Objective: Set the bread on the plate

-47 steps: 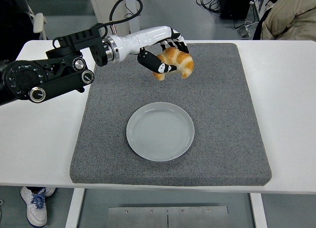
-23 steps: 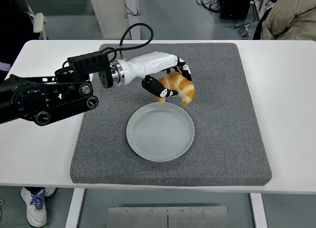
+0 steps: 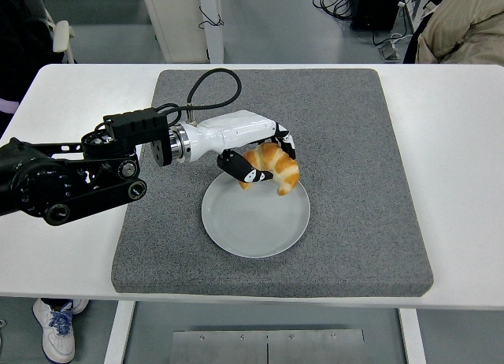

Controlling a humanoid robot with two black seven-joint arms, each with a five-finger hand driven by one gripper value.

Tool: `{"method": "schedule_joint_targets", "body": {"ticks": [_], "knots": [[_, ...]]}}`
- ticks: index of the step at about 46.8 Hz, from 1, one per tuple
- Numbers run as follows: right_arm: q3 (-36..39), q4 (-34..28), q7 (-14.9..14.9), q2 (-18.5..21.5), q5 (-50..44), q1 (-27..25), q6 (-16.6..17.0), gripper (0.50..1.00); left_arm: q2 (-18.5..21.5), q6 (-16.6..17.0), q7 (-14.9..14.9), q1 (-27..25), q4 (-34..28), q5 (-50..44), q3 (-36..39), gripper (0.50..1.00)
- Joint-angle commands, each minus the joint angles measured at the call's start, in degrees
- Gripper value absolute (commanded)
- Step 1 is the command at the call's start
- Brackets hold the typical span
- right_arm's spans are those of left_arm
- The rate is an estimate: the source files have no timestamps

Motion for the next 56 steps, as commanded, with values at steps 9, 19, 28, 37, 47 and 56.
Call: {"method": "schedule_joint_targets", "body": {"ticks": [9, 19, 28, 37, 47, 56], "knots": [[-0.1, 0.0, 0.0, 0.0, 0.0, 0.0, 0.0, 1.000, 0.0, 1.2, -0.6, 1.3, 0.0, 0.3, 1.2, 0.500], [0.0, 0.0, 0.0, 0.0, 0.0, 0.0, 0.0, 1.000, 0.2, 3.7, -1.7, 1.4, 0.0, 0.7, 4.6, 0.500], [0.0, 0.0, 0.0, 0.0, 0.0, 0.0, 0.0, 1.000, 0.2, 4.1, -1.8, 1.4, 0.0, 0.7, 4.7, 0.500], [0.0, 0.0, 0.0, 0.0, 0.0, 0.0, 0.0, 1.000, 0.1, 4.1, -1.8, 2.2, 0.0, 0.7, 4.7, 0.500], [0.0, 0.0, 0.0, 0.0, 0.0, 0.0, 0.0, 1.000, 0.1, 4.1, -1.8, 2.5, 0.1, 0.8, 4.8, 0.500], [0.0, 0.0, 0.0, 0.0, 0.0, 0.0, 0.0, 1.000, 0.2, 4.2, -1.8, 2.9, 0.1, 0.8, 4.8, 0.500]]}}
